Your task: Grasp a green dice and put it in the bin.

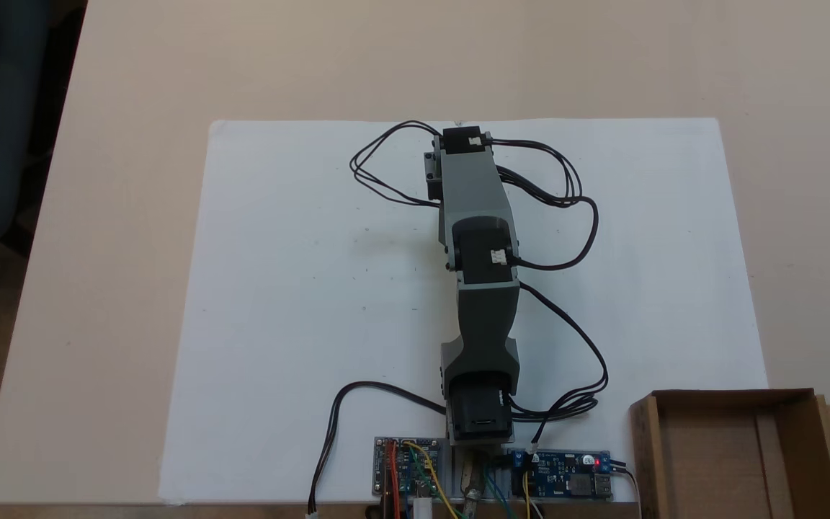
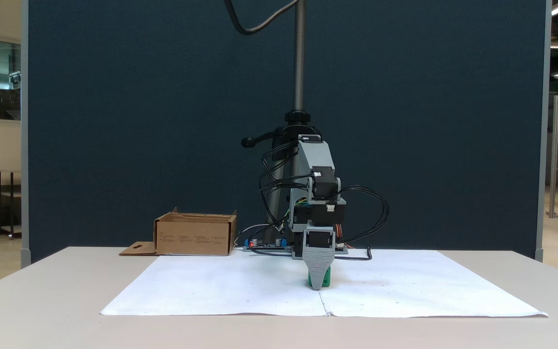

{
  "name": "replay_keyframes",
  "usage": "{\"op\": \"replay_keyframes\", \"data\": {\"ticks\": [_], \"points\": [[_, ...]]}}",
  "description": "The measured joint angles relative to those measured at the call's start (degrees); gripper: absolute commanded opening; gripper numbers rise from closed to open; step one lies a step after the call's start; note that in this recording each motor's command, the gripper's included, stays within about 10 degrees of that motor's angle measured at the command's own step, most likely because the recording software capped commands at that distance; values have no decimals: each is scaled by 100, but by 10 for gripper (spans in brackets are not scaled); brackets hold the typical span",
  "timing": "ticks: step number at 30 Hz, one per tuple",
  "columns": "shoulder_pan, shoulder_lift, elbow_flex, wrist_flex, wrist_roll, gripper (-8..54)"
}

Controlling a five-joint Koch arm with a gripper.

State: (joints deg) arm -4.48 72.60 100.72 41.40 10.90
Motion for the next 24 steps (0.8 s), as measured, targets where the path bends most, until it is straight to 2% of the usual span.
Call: {"op": "replay_keyframes", "data": {"ticks": [12, 18, 24], "points": [[9, 0, -26, -9, 0, 316], [9, 0, -79, -18, 0, 129], [9, 9, -79, -18, 0, 120]]}}
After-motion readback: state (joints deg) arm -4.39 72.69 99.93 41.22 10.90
